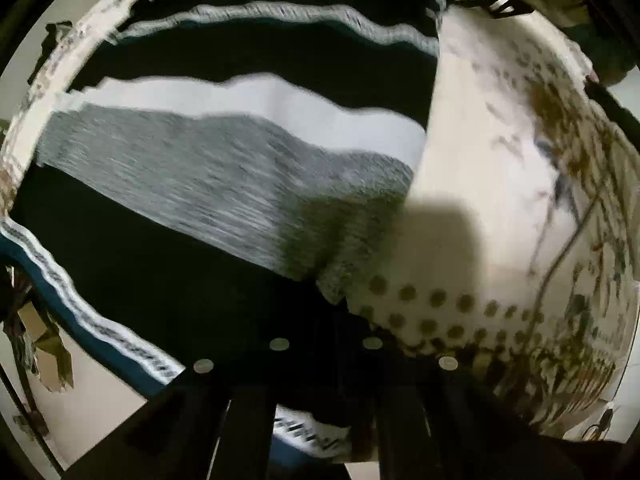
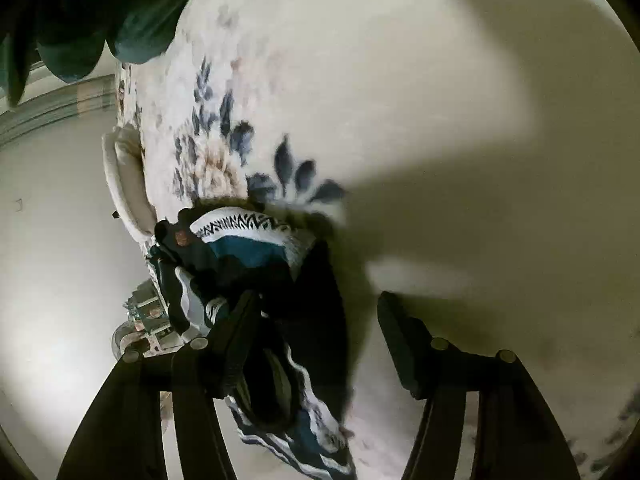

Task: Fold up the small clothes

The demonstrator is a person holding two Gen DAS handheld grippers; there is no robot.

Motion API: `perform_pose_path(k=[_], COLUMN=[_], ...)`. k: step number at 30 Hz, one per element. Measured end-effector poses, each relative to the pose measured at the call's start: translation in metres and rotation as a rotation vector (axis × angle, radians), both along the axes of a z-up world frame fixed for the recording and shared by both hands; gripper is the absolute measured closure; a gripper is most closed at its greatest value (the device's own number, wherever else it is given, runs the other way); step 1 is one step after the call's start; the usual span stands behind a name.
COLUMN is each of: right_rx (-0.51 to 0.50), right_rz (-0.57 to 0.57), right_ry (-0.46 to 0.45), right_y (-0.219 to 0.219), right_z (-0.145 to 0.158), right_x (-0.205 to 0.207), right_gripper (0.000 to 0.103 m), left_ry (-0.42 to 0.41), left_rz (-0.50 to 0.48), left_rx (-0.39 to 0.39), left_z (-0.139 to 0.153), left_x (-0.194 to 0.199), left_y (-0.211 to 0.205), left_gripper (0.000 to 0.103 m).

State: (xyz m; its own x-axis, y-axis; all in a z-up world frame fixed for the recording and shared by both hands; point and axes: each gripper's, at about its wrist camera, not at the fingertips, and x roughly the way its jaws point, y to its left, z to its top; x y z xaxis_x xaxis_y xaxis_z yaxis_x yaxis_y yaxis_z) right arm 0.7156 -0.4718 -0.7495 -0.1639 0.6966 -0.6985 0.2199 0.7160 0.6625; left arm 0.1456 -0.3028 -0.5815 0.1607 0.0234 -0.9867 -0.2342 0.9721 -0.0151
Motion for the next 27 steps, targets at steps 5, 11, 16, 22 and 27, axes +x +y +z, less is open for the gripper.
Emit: perform_pose_path(k=[5, 11, 16, 22, 27], right_rx=[-0.053, -0.116, -0.172, -0.303, -0.447], right_rz=[0.054, 0.106, 0.148, 0.270, 0.392], right_ry=[-0.090, -0.175, -0.244, -0.331, -0.368], right_y=[0.020, 0.062, 0.150, 0.325, 0.465], right_z=[0.043, 0.130, 0.192, 0.216, 0.184], right_x=[-0.003, -0.003, -0.006, -0.009, -0.013], right_gripper=[0.094, 0.094, 0.094, 0.094, 0.094], left_ry=[-0.064, -0.169, -0.241, -0.254, -0.207], left_rz=[0.015, 0.140, 0.232, 0.321, 0.413], left_rx=[-0.032, -0.104, -0.138, -0.200, -0.298], left_z=[0.052, 0.122, 0.154, 0.141, 0.091], left_x=[-0.001, -0.008, -0.018, -0.029, -0.043], left_y=[0.022, 0.092, 0.175, 0.291, 0.370], left_gripper=[0.099, 0.099, 0.099, 0.099, 0.101])
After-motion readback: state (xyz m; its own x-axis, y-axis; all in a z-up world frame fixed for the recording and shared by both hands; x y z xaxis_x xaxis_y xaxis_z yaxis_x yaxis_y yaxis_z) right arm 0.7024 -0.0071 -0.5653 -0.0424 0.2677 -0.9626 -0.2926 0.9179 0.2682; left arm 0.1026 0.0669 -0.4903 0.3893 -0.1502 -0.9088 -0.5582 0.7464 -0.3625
